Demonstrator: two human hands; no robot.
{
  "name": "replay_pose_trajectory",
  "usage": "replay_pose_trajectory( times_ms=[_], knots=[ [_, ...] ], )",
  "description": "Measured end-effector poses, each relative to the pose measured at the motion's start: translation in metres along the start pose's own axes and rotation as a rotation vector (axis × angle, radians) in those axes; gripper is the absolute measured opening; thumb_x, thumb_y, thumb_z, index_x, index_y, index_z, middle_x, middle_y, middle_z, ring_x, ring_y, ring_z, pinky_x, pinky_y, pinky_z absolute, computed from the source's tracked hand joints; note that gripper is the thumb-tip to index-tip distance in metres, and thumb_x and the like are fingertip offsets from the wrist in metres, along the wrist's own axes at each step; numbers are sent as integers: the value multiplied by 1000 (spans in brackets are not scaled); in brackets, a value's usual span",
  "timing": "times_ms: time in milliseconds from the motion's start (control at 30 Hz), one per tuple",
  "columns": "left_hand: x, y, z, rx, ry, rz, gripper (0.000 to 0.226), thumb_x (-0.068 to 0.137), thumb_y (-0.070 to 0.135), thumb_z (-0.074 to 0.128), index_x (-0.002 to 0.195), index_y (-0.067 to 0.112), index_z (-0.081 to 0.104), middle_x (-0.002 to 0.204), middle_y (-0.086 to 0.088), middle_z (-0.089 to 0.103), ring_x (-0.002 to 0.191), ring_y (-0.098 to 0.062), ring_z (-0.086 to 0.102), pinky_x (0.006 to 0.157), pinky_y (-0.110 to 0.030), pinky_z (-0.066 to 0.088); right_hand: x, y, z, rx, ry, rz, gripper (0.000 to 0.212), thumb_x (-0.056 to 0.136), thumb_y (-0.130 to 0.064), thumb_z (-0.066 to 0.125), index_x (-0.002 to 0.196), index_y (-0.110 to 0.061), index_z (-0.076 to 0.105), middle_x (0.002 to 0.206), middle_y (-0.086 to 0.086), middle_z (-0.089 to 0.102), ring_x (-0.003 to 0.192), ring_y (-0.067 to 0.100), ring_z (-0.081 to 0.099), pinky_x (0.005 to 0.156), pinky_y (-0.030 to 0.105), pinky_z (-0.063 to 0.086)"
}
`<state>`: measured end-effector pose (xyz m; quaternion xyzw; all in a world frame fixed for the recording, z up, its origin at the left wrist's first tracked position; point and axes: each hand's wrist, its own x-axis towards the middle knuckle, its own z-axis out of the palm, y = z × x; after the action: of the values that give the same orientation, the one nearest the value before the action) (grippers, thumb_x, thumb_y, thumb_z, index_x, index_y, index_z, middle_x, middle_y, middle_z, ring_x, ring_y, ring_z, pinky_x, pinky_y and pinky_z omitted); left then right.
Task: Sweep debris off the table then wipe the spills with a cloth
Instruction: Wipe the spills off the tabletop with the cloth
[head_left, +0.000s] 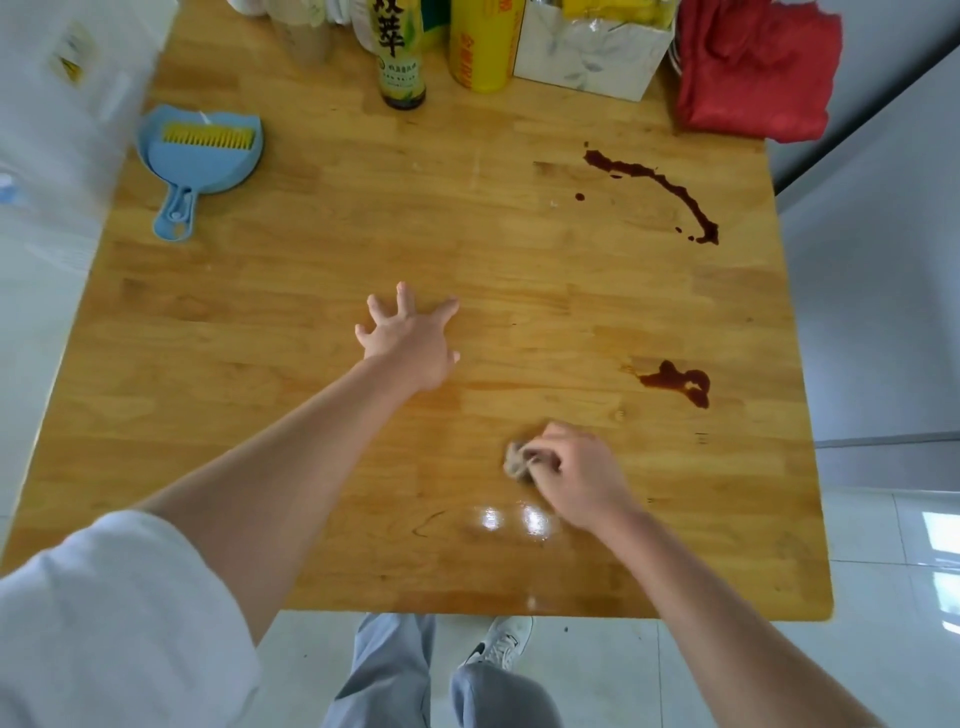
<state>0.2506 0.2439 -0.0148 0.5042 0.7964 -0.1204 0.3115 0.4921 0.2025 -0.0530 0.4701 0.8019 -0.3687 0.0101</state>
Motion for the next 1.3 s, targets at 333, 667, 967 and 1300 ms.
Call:
replay_pose_trajectory(
  times_ms=[333, 667, 967, 1300],
  knots=[
    [-2, 0, -1, -8, -8, -3, 71, 100, 44, 50, 154, 49, 4, 163, -10, -18, 147, -47, -10, 117, -64, 14, 3, -14, 4, -37, -22, -83, 30, 92, -33, 48, 116, -35, 67, 97, -16, 54, 65, 5, 55, 51, 19, 47],
    [2, 4, 0, -27, -15, -20, 73, 99, 43, 54, 153, 50, 6, 163, -8, -19, 147, -47, -12, 116, -65, 15, -10, 87, -77, 148, 465, 493, 28, 101, -22, 48, 124, -28, 62, 89, -7, 65, 56, 3, 58, 37, 17, 42],
    [6, 24, 2, -48, 100, 49, 76, 96, 18, 60, 154, 42, 18, 165, -9, -6, 149, -44, -6, 111, -59, 34, -56, 65, -25, 13, 80, 38, 25, 91, -37, 46, 107, -43, 65, 92, -18, 56, 62, 8, 56, 48, 22, 50],
    [39, 70, -15, -78, 61, -1, 75, 91, 52, 63, 152, 46, 20, 164, -8, -1, 147, -47, -1, 112, -66, 23, 5, 100, -82, 204, 518, 411, 21, 100, -18, 51, 112, -33, 58, 90, -5, 65, 51, 2, 59, 40, 13, 40]
  ],
)
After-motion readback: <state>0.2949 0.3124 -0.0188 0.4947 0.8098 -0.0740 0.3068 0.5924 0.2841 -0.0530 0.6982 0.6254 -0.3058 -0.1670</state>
